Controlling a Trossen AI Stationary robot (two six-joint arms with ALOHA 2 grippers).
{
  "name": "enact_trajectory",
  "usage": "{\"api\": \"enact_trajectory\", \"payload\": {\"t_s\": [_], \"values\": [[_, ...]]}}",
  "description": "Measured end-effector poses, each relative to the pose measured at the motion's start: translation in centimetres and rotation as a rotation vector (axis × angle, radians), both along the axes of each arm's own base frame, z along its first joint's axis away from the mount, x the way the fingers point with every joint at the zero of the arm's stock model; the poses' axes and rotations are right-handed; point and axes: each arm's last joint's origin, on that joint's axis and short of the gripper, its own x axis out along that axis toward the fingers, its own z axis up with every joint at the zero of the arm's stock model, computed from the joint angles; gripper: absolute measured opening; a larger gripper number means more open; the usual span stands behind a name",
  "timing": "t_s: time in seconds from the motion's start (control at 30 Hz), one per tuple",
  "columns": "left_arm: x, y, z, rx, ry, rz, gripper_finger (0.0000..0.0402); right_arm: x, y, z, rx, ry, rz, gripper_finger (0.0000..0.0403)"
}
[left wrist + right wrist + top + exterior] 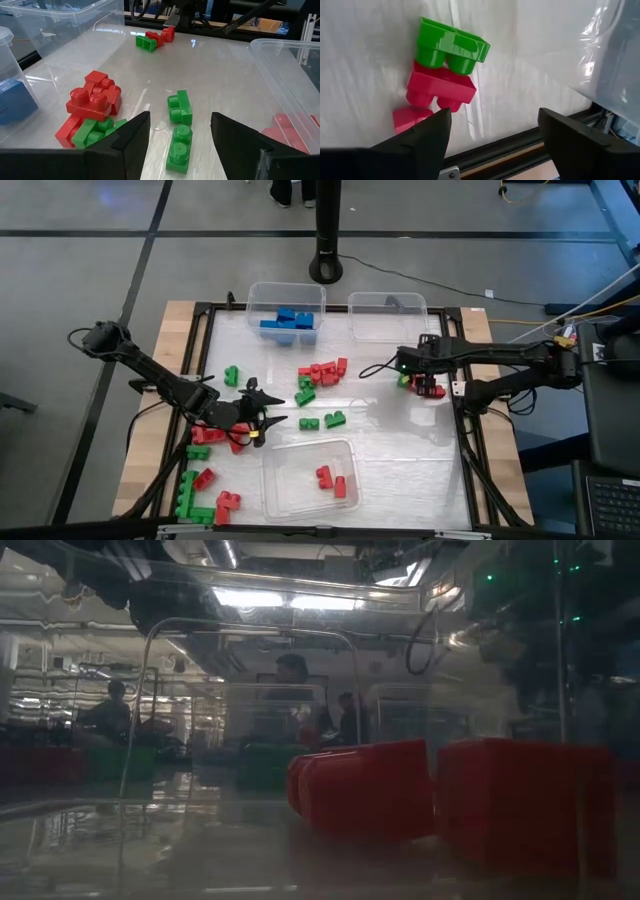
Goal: Sort blocks
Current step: Put the red game piece into the bottom transparent bin
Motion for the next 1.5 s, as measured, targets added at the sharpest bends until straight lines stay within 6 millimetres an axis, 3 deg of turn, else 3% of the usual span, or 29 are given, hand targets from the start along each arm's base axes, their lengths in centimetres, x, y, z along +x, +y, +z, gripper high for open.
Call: {"api": "enact_trajectory", "payload": {"t_s": [0.27, 0.43, 0.7, 1.23, 1.5], "values": [[0.0, 0.0, -0.1, -0.004, 0.004, 0.003, 0.0198, -0.1, 0.1, -0.1, 0.045, -0.048, -0.153, 0.0394], [0.0, 0.0, -0.1, -0.008, 0.004, 0.004, 0.0198, -0.4, -0.3, -0.6, 0.101, -0.058, -0.216, 0.0379], [0.0, -0.1, -0.1, -0.019, 0.009, -0.019, 0.0198, -0.9, -0.8, -3.3, 0.156, -0.099, -0.278, 0.0394], [0.0, -0.1, -0.1, -0.019, 0.009, -0.019, 0.0198, -1.0, -0.7, -6.8, 0.179, -0.220, -0.279, 0.0388], [0.0, -0.1, -0.1, -0.019, 0.009, -0.019, 0.0198, -1.2, -0.7, -7.1, 0.163, -0.215, -0.278, 0.0388]]}}
